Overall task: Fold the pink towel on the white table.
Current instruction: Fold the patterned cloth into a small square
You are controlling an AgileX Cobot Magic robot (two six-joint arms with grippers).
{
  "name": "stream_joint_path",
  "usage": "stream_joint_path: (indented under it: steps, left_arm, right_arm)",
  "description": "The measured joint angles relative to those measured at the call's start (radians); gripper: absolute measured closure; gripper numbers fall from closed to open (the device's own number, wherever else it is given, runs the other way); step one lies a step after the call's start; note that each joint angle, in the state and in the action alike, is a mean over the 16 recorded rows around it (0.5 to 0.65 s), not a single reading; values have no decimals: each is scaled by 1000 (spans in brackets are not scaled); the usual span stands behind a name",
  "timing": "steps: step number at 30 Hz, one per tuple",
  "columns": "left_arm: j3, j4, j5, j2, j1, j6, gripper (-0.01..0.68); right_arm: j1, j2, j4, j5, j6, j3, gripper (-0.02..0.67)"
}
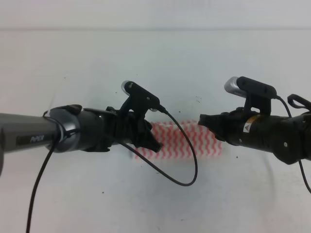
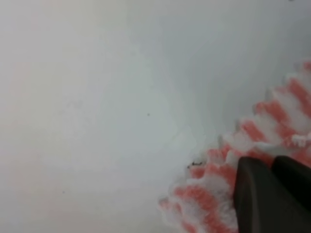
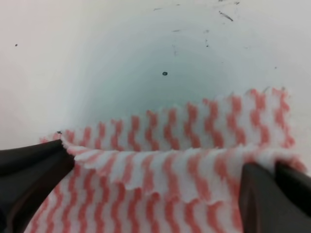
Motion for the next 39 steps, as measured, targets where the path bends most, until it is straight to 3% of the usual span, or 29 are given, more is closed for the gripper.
stream_joint_path:
  steps: [22,39]
  left_arm:
    - [-6,2,311,-12,1,86,631]
    - [-88,7,370,44,1,120,631]
  right_arm:
    - [0,0,-3,-22,0,0,665]
    - [0,-1,-5,-35,-1,0,664]
